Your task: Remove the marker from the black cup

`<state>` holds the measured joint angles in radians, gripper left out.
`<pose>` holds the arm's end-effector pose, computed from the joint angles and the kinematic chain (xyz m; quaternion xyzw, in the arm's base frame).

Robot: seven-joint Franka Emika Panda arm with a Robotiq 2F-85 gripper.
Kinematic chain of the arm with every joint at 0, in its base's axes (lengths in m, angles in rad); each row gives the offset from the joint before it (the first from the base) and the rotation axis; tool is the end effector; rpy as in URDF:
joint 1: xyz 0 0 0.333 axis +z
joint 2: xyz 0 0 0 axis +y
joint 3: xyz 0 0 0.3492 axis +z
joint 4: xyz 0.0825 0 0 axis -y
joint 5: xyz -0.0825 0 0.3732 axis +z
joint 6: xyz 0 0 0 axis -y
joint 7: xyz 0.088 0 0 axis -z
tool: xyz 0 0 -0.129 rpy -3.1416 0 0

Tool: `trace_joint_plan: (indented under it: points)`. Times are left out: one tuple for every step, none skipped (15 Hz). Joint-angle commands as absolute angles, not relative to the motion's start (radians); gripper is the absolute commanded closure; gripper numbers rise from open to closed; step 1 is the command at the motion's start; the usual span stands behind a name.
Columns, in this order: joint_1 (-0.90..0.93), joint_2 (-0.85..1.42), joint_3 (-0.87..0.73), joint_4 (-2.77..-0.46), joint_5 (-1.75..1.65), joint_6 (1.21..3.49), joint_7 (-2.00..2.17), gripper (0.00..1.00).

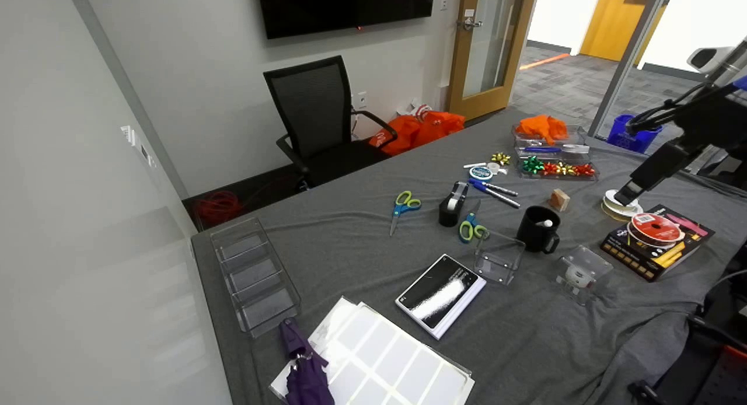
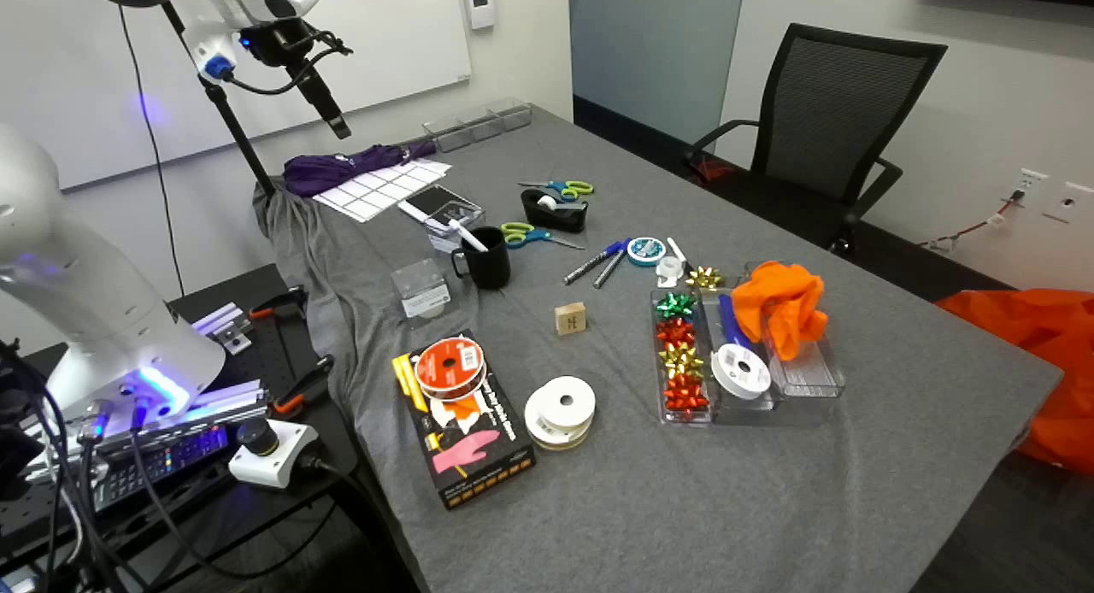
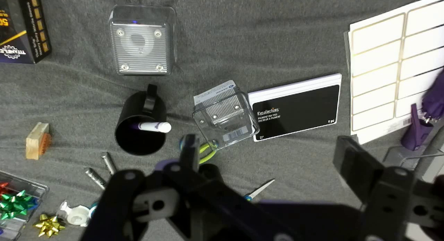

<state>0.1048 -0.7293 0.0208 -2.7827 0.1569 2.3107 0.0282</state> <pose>0.3127 0.0450 0.4461 -0.9901 -0.0015 -0.1236 0.0667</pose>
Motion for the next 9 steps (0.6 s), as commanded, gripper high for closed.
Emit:
trace_joint_plan:
  points:
    - [0.102, -0.729, 0.023, -2.781, 0.159, 2.308, 0.026, 0.00]
    - [0.102, -0.729, 0.023, -2.781, 0.159, 2.308, 0.026, 0.00]
    - [0.102, -0.729, 0.023, -2.781, 0.159, 2.308, 0.026, 0.00]
    - [0.102, -0.729, 0.023, -2.781, 0.159, 2.308, 0.026, 0.00]
    - [0.102, -0.729, 0.023, -2.781, 0.159, 2.308, 0.026, 0.00]
    - [0.102, -0.729, 0.023, -2.781, 0.159, 2.308, 0.026, 0.00]
    - [0.102, -0.729, 0.023, -2.781, 0.159, 2.308, 0.026, 0.00]
    - [0.092, -0.714, 0.031, -2.772, 0.156, 2.314, 0.047, 0.00]
    - [0.082, -0.701, 0.038, -2.765, 0.154, 2.318, 0.068, 0.00]
